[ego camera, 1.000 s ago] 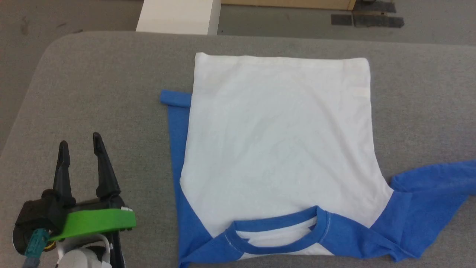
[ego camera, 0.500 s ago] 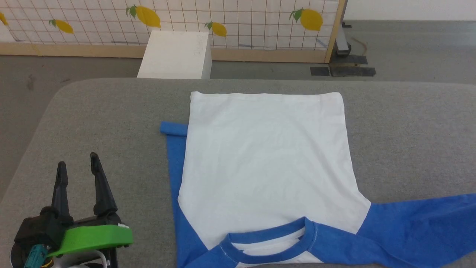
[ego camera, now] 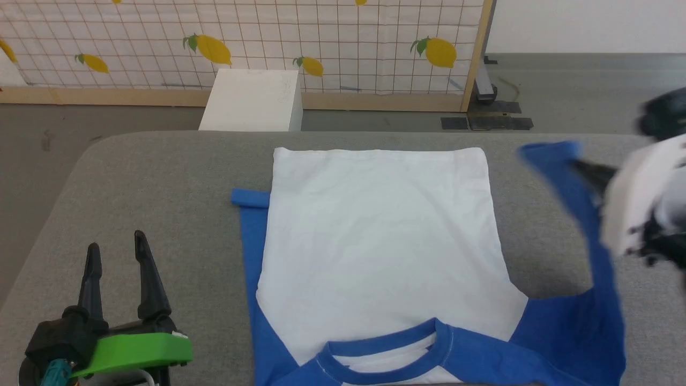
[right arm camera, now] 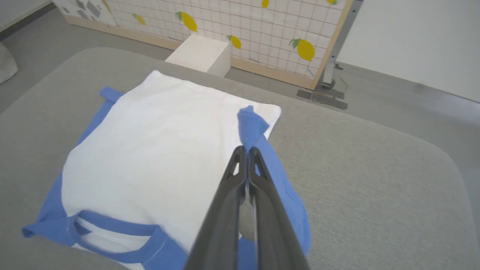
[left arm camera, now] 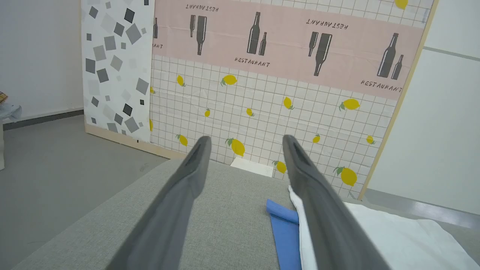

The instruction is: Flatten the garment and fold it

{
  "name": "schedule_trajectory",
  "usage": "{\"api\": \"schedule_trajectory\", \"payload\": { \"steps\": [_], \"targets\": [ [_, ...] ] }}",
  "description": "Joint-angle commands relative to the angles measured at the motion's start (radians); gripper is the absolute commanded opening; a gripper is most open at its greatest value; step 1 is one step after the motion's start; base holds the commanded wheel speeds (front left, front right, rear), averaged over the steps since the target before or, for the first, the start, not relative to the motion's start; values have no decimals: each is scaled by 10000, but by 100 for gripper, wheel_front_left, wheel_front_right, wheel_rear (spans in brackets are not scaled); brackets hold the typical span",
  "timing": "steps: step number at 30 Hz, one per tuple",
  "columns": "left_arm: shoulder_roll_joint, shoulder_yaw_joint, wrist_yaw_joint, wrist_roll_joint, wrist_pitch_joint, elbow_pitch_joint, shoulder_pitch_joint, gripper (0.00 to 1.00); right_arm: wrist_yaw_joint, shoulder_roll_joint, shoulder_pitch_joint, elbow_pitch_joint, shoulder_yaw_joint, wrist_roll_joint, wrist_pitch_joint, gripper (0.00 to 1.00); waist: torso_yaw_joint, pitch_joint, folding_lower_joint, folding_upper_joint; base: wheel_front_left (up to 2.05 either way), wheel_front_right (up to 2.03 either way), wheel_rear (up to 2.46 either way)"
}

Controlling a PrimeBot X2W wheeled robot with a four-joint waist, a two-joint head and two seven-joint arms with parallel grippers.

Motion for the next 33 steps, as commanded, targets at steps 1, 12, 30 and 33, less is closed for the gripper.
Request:
{"api": "schedule_trajectory", "payload": {
  "steps": [1,12,30,33],
  "targets": [
    [-16,-23,-65,-14,-36,26,132,100,-13,270,-121,-223,548,190,158,0,75,42,1,0,0,0,0],
    [-16,-358,-63,-93,-36,157,-96,100,-13,1795,-685,682,4005,710,-440,0,755,527,1,0,0,0,0],
    [-16,-789,121,-318,-36,225,-498,100,-13,3319,-1309,4863,6512,815,-2498,67,1420,1447,1,0,0,0,0],
    [-16,-799,135,-321,-36,253,-492,100,-13,3398,-1444,5033,6560,1247,-2755,100,1411,1438,1,0,0,0,0]
  ]
}}
